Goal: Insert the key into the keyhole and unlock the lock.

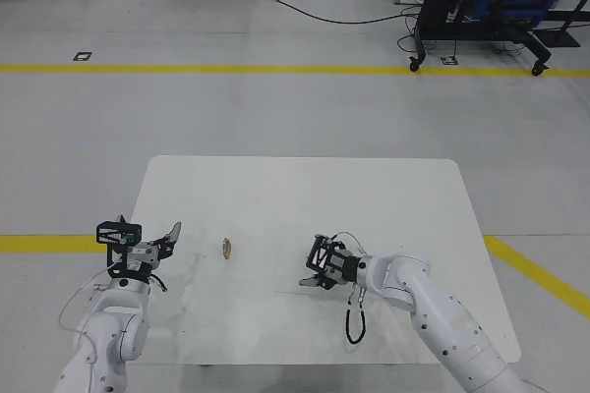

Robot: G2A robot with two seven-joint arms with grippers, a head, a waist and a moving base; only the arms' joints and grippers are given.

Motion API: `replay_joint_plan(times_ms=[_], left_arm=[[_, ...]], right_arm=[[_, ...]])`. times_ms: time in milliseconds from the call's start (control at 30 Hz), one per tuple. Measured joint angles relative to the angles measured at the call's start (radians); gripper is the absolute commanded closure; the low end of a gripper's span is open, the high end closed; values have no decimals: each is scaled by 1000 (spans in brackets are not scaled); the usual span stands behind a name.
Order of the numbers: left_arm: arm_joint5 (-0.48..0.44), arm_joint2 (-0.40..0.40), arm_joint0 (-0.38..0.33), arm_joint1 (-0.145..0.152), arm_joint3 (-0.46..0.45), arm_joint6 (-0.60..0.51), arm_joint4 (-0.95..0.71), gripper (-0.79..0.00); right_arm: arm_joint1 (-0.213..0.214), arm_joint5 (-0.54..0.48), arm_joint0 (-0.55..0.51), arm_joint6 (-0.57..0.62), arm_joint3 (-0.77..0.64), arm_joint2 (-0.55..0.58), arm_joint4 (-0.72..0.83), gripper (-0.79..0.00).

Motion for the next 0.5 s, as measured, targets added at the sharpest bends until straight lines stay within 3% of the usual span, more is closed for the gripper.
replay_joint_plan(times_ms=[400, 500], left_arm=[[0, 0, 0, 0, 0, 0, 0, -785], [0, 0, 0, 0, 0, 0, 0, -785]], right_arm=[[-8, 37, 51, 22, 68, -34, -2, -302], [-9, 34, 60, 22, 78, -42, -2, -249]])
